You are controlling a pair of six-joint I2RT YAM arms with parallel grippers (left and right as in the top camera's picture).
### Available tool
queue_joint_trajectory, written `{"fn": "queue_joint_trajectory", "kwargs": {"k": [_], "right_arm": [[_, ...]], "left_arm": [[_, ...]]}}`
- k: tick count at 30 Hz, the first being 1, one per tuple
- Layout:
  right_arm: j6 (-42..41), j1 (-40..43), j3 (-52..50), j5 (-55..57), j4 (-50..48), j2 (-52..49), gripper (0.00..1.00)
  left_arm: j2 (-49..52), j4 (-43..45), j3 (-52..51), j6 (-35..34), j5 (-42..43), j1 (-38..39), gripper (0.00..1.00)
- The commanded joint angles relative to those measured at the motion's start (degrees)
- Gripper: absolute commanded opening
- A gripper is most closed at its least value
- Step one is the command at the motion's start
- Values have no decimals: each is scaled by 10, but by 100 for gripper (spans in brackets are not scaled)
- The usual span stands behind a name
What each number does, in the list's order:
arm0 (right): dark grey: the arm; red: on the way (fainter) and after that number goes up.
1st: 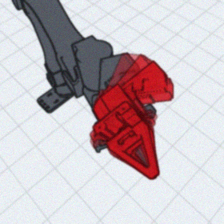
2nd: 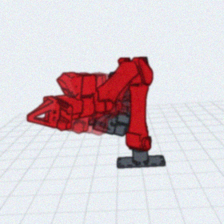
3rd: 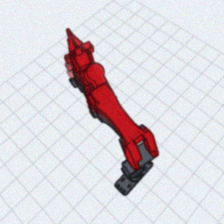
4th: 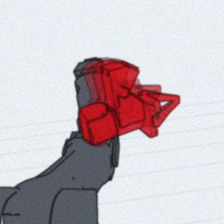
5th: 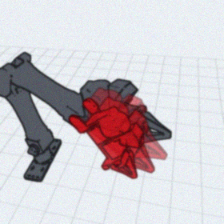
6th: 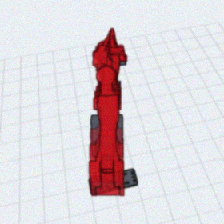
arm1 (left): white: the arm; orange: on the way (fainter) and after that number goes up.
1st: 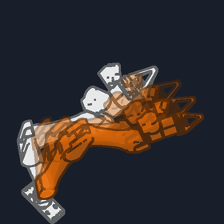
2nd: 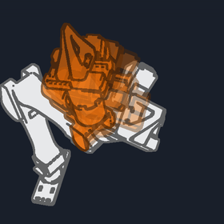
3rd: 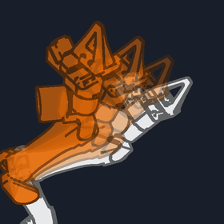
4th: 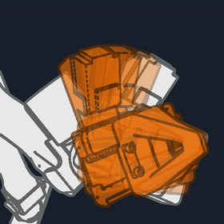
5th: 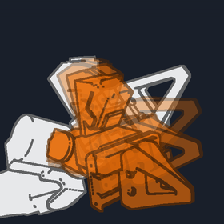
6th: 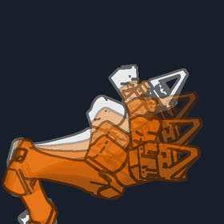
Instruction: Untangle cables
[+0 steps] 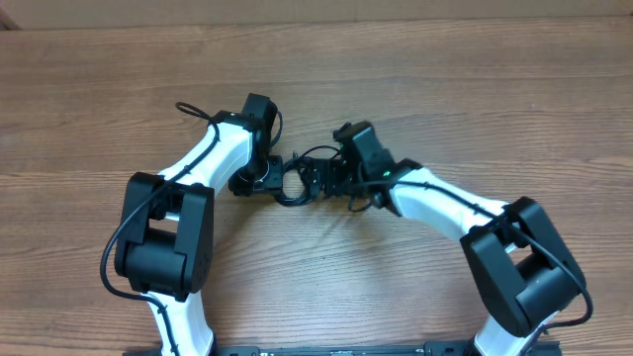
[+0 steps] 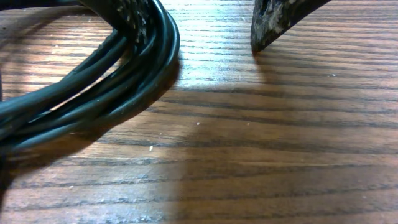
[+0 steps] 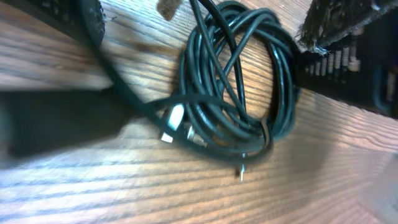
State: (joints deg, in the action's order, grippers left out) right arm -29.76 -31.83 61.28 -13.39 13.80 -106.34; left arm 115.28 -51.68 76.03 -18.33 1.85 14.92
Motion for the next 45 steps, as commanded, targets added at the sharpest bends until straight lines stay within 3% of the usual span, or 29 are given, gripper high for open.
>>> {"fn": "queue_joint_trajectory", "kwargs": {"k": [1,8,12,16,26,32,45], "right_arm": [[1,37,63,-54,33,29,100],[-7,76,94,39,168,32,100],[-56,76,93,161,237,32,100],[-110,76,80,213,264,31,100],[-118,74,26,101,196,30,100],[-16,74,17,-31,138,29,100],[16,42,17,3,132,24,100]], "left_arm": [[35,-12,-37,-6,-48,-4,53],[35,-8,-37,-12,-58,-4,53],[35,3,-37,-17,-69,-4,54],[35,9,-37,-16,-69,-4,54],[35,12,-37,-16,-67,-4,56],[35,12,-37,-16,-67,-4,56],[35,16,-37,-16,-67,-4,57]]}}
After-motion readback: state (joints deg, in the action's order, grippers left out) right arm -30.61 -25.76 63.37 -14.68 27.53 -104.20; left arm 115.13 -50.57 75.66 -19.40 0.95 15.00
